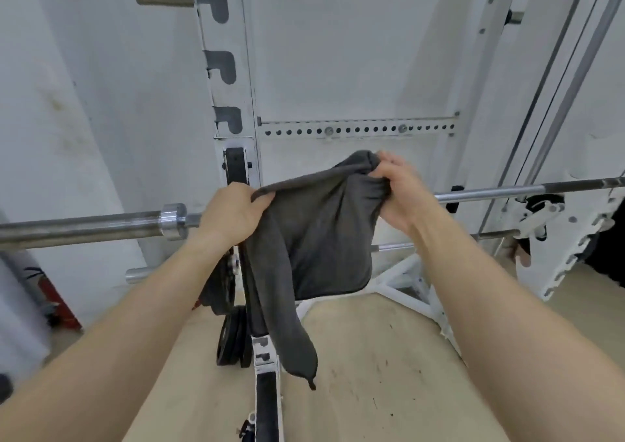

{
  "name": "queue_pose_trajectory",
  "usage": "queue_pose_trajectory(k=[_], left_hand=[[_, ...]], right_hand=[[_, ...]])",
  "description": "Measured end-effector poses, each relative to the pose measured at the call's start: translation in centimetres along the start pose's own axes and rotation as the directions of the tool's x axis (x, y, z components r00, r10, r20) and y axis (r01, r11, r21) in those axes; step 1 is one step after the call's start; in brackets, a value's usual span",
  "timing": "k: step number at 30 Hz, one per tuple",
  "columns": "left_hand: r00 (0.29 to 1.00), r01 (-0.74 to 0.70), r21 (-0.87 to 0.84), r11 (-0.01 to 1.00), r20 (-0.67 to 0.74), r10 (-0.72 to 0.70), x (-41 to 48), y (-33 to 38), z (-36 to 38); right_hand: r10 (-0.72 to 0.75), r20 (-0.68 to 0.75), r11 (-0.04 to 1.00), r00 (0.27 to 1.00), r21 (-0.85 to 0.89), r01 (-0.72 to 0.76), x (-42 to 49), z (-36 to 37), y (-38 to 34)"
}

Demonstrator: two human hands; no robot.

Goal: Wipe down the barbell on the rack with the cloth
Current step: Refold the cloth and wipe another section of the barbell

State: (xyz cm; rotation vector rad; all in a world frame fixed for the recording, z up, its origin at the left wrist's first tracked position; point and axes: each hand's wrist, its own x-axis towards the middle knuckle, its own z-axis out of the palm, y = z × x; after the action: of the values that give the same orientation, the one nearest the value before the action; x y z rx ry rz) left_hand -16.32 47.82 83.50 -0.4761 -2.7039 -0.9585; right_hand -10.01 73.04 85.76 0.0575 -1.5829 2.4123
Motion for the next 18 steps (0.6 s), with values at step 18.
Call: queue_pose_trajectory(k=[18], left_hand=[[0.955,0.189,-0.450,0.873,-0.121,-0.269,0.9,-0.4,0.0]], right_hand=[[-0.205,-0.254,0.969,0.945,-0.192,0.159,10.1,-4.0,-6.7]])
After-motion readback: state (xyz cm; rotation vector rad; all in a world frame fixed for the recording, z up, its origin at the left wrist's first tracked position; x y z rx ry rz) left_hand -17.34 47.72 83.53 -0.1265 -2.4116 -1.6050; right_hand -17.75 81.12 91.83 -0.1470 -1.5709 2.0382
